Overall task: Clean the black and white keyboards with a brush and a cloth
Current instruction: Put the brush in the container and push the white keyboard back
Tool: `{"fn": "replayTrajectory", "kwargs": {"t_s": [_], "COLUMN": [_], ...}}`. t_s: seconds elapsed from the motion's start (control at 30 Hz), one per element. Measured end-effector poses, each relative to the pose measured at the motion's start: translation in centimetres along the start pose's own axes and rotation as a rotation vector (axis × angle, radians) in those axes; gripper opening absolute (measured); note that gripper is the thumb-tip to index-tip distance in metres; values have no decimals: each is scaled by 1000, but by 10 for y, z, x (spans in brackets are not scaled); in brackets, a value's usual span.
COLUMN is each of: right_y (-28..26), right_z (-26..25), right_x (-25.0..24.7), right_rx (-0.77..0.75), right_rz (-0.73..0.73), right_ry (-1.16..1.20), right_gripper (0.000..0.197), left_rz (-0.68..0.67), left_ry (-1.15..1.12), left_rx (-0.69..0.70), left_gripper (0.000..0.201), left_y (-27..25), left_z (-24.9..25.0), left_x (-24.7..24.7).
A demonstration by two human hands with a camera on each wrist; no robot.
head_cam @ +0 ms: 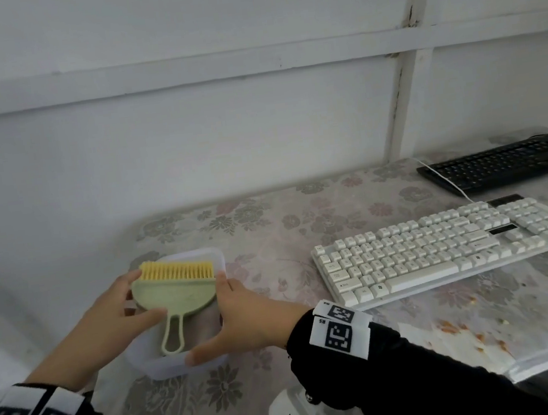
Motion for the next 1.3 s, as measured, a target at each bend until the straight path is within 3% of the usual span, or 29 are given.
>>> {"fn": "replayTrajectory", "kwargs": {"t_s": [0.1,0.23,0.3,0.37,0.47,0.57,0.73,0.93,1.0,1.03,1.13,1.3], "right_y": [-4,-20,-36,-57,-99,-147,-233,-308,-323,-329,-338,-333], "right_z": [3,13,29,51,90,147,229,306,320,331,348,381], "right_x": [-2,-27,-54,-83,-133,-179,-227,-262,-272,-274,-276,-275], "right_rx": [-29,-75,-55,-11,41,169,349,520,533,547,533,500], "right_rz": [30,153,234,294,424,517,592,620,624,607,556,475], "right_ry": [12,-24,-58,-62,-39,-131,-155,-165,-150,-160,-149,-72], "right_gripper": [122,101,98,94,71,80,77,84,61,63,95,99], "left_rz": [-6,191,221,202,135,43,-46,-93,-87,-85,-100,-93], "left_ry": [37,262,335,317,239,201,192,258,282,281,318,391], "left_rx": [6,88,142,198,307,357,331,185,127,97,52,-3], "left_gripper": [79,79,84,86,83,78,79,90,95,96,97,127], "left_y": [-7,-14,-18,-26,-46,-62,-61,-48,-44,-41,-40,-36], "left_z": [3,26,45,67,111,144,173,175,172,170,167,155], "left_x": [5,1,5,19,54,100,168,221,231,236,247,243]}}
Point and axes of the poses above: each hand's wrist, its own y-axis towards the middle knuckle, its own x-axis out of the palm, z = x × y, the point moved 9 cm from there along y, towards the middle knuckle, and after that the axes turned 10 degrees about -x, right-handed, at the moved point
